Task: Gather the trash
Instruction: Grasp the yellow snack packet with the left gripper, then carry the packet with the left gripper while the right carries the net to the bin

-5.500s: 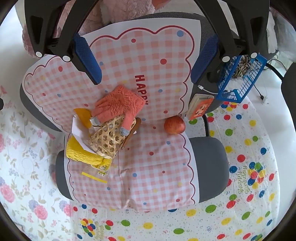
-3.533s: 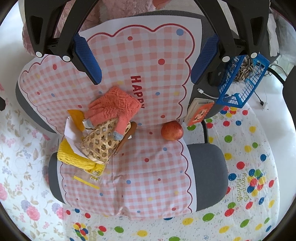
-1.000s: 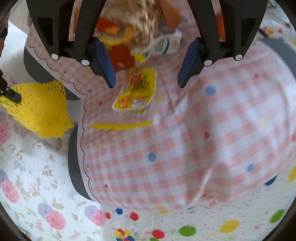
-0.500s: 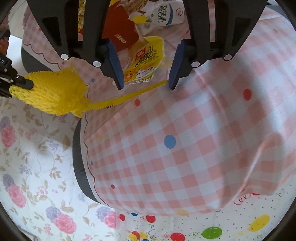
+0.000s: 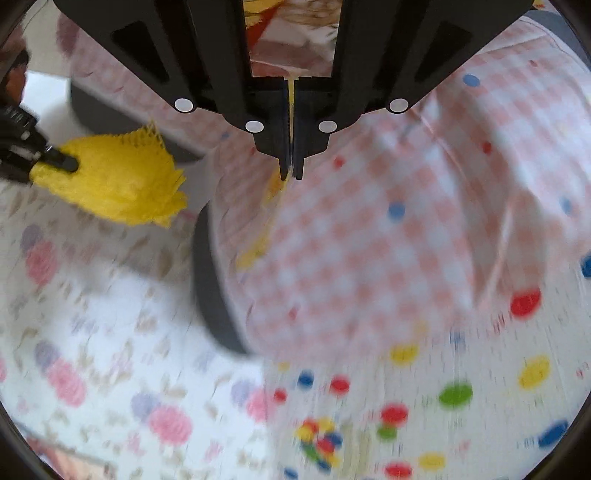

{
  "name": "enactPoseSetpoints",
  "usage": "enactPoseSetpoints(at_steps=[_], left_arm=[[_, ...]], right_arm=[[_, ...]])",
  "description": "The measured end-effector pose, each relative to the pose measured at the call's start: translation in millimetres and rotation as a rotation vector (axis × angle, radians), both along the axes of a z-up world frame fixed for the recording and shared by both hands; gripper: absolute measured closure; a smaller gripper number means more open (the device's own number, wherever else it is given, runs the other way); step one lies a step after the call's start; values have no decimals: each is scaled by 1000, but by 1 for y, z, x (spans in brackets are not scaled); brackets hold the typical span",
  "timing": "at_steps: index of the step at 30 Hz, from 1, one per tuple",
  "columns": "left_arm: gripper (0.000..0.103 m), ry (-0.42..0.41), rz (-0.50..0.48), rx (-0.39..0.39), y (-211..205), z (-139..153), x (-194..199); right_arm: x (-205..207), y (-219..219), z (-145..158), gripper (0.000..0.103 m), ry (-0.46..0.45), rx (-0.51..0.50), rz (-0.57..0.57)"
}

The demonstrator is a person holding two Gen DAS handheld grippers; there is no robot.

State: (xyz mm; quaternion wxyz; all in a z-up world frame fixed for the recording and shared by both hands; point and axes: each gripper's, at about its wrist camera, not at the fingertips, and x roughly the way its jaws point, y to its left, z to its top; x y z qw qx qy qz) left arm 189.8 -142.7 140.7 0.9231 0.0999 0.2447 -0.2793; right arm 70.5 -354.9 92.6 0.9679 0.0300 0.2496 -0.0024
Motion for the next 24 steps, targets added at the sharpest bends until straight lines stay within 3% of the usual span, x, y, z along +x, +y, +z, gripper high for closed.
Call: enactPoseSetpoints(at_steps=[5,10,16,24], left_arm=[[102,-88,-10,-73,-18,37,-61],[102,-95,-21,-139,-18,42,-123],[102,-41,-41,-182,-16,7,-188],[102,26,-77,-193,-18,-49,-262]], right_arm=[[-51,-12,25,88,-76,11,-69],[-105,-23,33,88,-100,10,-112],[-168,-32,16,88,-58,82,-129],[-239,-19,-20,88,16,94,-181]])
